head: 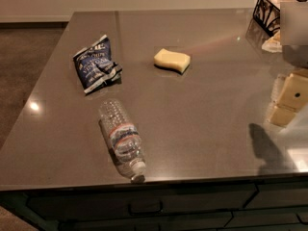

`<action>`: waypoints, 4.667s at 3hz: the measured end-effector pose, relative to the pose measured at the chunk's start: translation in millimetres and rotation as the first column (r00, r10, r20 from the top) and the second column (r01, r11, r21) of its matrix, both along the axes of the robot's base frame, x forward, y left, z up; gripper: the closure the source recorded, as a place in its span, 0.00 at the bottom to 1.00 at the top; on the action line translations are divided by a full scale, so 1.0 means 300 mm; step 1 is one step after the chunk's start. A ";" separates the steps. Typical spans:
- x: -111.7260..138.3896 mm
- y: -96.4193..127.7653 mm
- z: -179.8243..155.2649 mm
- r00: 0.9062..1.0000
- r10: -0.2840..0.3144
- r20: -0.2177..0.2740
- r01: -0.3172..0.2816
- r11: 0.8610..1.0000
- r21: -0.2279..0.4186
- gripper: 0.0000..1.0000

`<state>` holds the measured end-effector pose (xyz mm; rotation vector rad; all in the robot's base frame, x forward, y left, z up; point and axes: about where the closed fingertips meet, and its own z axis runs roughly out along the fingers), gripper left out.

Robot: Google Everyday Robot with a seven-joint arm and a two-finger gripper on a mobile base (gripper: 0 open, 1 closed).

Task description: Place water bottle upright

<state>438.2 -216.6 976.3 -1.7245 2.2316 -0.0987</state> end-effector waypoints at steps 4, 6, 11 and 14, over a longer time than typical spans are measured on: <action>0.084 0.287 -0.039 0.912 0.410 0.008 -0.410 0.911 0.051 0.00; 0.009 0.511 -0.068 0.646 0.759 0.085 -0.763 0.642 0.073 0.00; -0.085 0.857 -0.293 -0.027 0.991 -0.133 -0.969 -0.058 -0.241 0.00; -0.083 0.883 -0.383 -0.258 0.910 -0.323 -0.912 -0.340 -0.229 0.00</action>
Offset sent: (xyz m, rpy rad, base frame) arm 0.0186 0.0404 -0.0049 -0.0123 0.0299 0.2077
